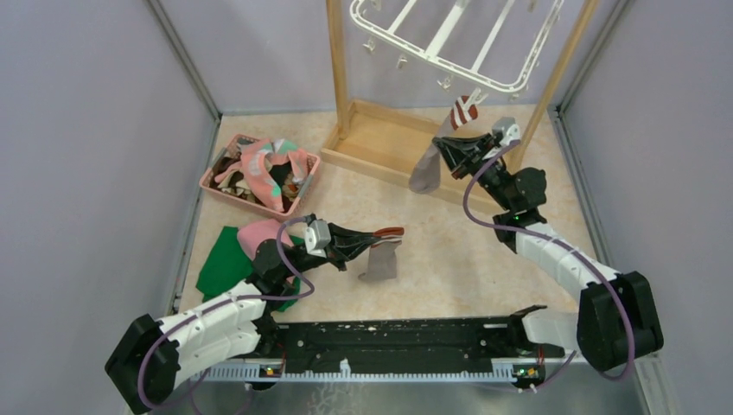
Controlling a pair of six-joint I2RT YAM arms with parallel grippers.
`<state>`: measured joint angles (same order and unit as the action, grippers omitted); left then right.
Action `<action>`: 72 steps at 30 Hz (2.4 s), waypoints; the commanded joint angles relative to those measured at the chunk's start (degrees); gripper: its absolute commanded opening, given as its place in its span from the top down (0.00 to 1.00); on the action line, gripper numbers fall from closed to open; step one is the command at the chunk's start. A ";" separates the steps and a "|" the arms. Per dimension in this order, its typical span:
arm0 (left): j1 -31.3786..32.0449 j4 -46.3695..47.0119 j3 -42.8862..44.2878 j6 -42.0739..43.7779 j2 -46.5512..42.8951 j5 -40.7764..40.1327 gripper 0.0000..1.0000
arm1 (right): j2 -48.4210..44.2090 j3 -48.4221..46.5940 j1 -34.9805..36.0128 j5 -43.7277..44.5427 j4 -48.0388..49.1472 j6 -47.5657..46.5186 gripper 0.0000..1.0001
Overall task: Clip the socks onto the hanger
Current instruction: Open the clamp at the hanger.
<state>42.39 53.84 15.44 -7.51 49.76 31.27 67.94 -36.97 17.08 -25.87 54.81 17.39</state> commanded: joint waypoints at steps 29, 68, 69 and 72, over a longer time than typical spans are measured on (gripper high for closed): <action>-0.15 2.00 2.67 -0.04 -0.01 0.71 1.00 | -9.74 -0.55 7.78 5.44 -10.50 -11.83 0.59; -0.11 3.64 -0.79 0.83 -3.11 0.84 1.00 | -24.47 -2.35 -26.63 11.04 -14.41 11.78 0.36; -0.12 3.52 -0.87 1.05 -3.14 0.78 1.00 | -23.48 -2.40 -28.72 9.13 -11.74 13.96 0.36; -0.12 3.12 -1.09 1.82 -2.96 0.48 1.00 | -19.23 -2.36 -33.38 3.78 -4.98 20.64 0.36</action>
<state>42.39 54.48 15.16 -7.25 47.37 32.05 45.41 -36.56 -11.44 -12.58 37.85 26.15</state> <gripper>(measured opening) 0.012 0.641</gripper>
